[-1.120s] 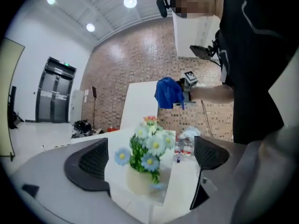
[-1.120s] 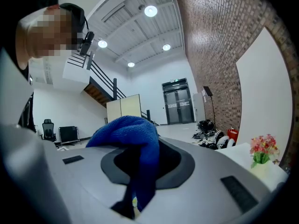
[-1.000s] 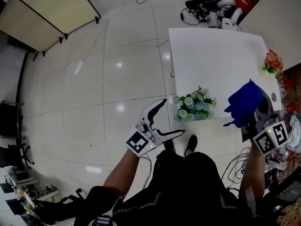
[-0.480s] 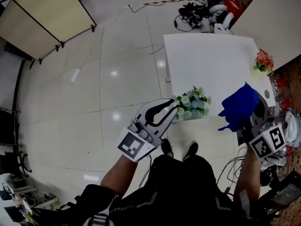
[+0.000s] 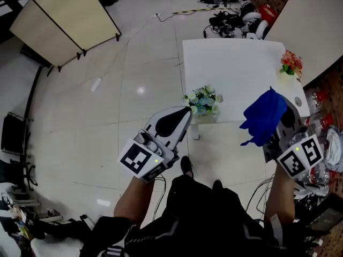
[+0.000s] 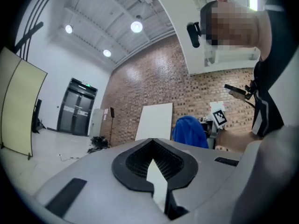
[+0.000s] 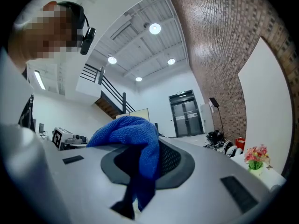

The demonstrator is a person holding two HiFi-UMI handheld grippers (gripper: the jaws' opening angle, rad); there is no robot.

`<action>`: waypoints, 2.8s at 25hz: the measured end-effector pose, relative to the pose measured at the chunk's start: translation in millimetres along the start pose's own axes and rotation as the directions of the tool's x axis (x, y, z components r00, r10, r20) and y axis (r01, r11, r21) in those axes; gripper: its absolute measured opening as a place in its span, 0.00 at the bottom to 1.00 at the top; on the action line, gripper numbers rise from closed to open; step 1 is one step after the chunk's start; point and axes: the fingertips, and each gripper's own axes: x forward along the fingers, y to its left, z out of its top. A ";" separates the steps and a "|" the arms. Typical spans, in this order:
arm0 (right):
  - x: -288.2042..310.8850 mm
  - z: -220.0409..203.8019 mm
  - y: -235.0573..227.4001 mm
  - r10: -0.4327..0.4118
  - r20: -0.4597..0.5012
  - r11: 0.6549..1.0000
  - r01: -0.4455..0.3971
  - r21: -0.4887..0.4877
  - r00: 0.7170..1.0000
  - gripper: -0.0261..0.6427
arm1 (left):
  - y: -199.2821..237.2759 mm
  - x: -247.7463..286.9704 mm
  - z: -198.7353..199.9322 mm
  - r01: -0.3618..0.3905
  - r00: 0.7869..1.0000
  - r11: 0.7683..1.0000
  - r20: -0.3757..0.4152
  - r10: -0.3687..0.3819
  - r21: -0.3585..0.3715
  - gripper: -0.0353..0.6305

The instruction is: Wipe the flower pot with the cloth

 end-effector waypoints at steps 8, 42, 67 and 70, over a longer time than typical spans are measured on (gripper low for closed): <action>-96.3 10.5 58.2 0.169 -0.028 0.985 -0.169 -0.024 0.985 0.14 | -110.8 -40.4 13.9 -0.100 0.993 0.993 -0.057 0.104 0.055 0.06; -419.6 6.4 297.2 0.203 -0.050 0.979 -0.204 -0.011 0.978 0.13 | -421.7 -276.1 20.3 -0.185 0.981 0.981 -0.040 0.187 0.061 0.06; -440.8 10.5 367.0 0.182 -0.065 0.980 -0.187 -0.069 0.981 0.13 | -436.9 -355.6 43.5 -0.215 0.976 0.973 -0.006 0.216 0.084 0.06; -440.2 10.5 364.4 0.181 -0.067 0.980 -0.186 -0.072 0.981 0.13 | -437.2 -353.4 43.9 -0.212 0.977 0.974 -0.002 0.213 0.083 0.06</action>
